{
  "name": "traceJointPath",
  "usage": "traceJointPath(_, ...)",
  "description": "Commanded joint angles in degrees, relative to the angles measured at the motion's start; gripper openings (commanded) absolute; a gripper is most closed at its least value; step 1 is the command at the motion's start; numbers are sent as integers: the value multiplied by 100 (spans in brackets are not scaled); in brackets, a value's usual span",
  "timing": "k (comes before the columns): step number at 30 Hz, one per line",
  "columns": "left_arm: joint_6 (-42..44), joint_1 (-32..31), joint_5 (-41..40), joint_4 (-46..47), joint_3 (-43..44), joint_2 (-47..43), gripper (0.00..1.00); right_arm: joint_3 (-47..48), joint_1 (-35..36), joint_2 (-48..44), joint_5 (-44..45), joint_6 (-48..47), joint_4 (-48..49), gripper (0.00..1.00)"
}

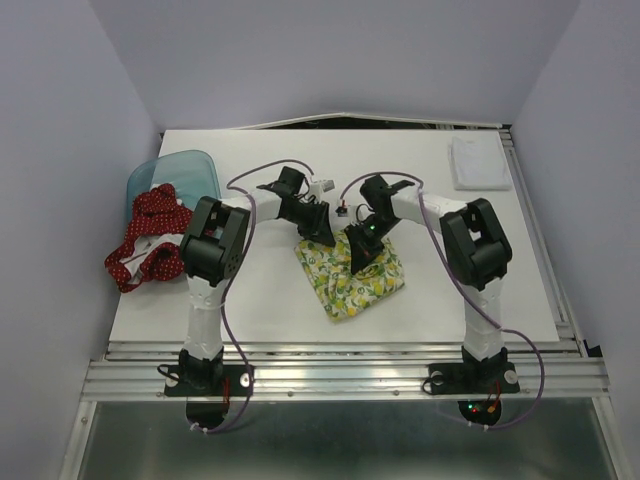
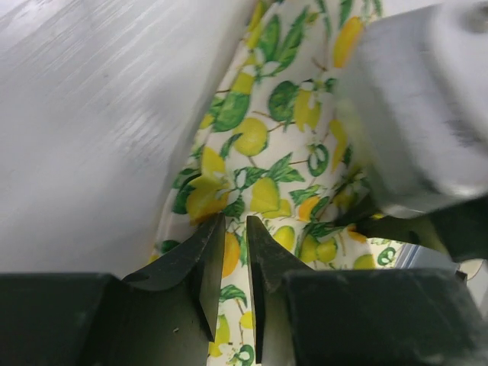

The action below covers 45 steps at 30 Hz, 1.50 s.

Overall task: Fold and stack the skirts
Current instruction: Fold the skirt

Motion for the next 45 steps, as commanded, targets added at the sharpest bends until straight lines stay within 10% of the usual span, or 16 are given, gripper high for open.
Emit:
traceJointPath(1,16,30,-404,-306,263,280,29,-42,13,-188,717,90,328,1)
traceJointPath(45,227,13,-959,-843,835,931,24,1040,339,-381,2018,-1597,1338,1)
